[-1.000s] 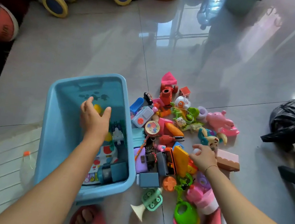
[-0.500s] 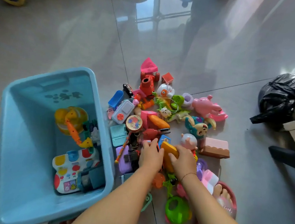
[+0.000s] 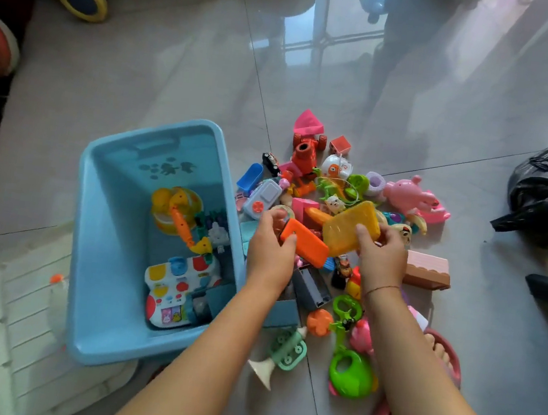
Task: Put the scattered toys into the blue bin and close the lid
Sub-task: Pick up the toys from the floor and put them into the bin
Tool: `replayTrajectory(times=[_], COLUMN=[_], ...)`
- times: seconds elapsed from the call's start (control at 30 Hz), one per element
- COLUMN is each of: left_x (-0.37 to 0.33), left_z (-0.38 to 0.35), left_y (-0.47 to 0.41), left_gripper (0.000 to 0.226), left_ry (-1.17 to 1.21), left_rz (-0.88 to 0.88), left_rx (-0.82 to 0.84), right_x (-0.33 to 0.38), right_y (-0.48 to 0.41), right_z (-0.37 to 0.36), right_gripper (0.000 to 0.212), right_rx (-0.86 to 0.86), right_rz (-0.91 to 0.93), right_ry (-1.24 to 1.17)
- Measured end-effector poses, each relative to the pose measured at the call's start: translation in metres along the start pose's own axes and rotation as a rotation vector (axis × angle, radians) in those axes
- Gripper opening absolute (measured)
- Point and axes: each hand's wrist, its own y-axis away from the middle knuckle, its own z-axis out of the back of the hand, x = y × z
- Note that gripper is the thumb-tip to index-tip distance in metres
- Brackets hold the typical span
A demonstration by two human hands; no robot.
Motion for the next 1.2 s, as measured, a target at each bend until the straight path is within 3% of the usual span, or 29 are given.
replayTrajectory(times=[0.13,0.27,0.4,0.43,0.5,0.6,0.7,0.83,0.93,1.07,1.2], left_x=[-0.007,0.043,0.069,0.066,0.051,0.039,0.054,0.099,0.120,0.130,0.127], left_z=[0.081,0.154,0.171,0.165,0.143,0.085,0.024,-0.021,-0.028,-0.034,-0.037], left_y=[0.007,0.015,0.032,0.037,0.052,0.080,0.103,0.094,0.075,0.056,0.046], left_gripper=[0.029,0.027,0.034,0.039,0.040,0.032,0.033,0.057,0.067,0.069,0.060], left_ry=[0.202,0.270,0.181,0.103,-0.047,-0.199,-0.304,-0.538,-0.769,-0.940,-0.987], left_rz=[-0.102,0.132,0.342,0.327,0.119,-0.348,-0.495,-0.277,-0.097,-0.066,-0.142], left_rx=[-0.286,-0.620,-0.646,-0.639,-0.632,-0.464,-0.112,0.142,0.309,0.365,0.389], right_x=[0.055,0.075,0.066,0.059,0.041,-0.005,-0.058,-0.106,-0.127,-0.145,-0.153], right_y=[0.049,0.094,0.103,0.098,0.081,0.051,0.036,0.038,0.034,0.027,0.021], right_z=[-0.025,-0.053,-0.069,-0.068,-0.056,-0.020,0.019,0.054,0.066,0.068,0.064], right_gripper=[0.018,0.013,0.021,0.024,0.025,0.022,0.036,0.061,0.078,0.084,0.076], right_rx=[0.185,0.466,0.566,0.532,0.452,0.283,0.063,-0.197,-0.213,-0.137,-0.139], right_rz=[0.098,0.107,0.173,0.173,0.138,0.062,-0.083,-0.170,-0.283,-0.274,-0.248], right_ry=[-0.235,-0.273,-0.064,-0.039,0.013,0.216,0.420,0.599,0.577,0.590,0.609])
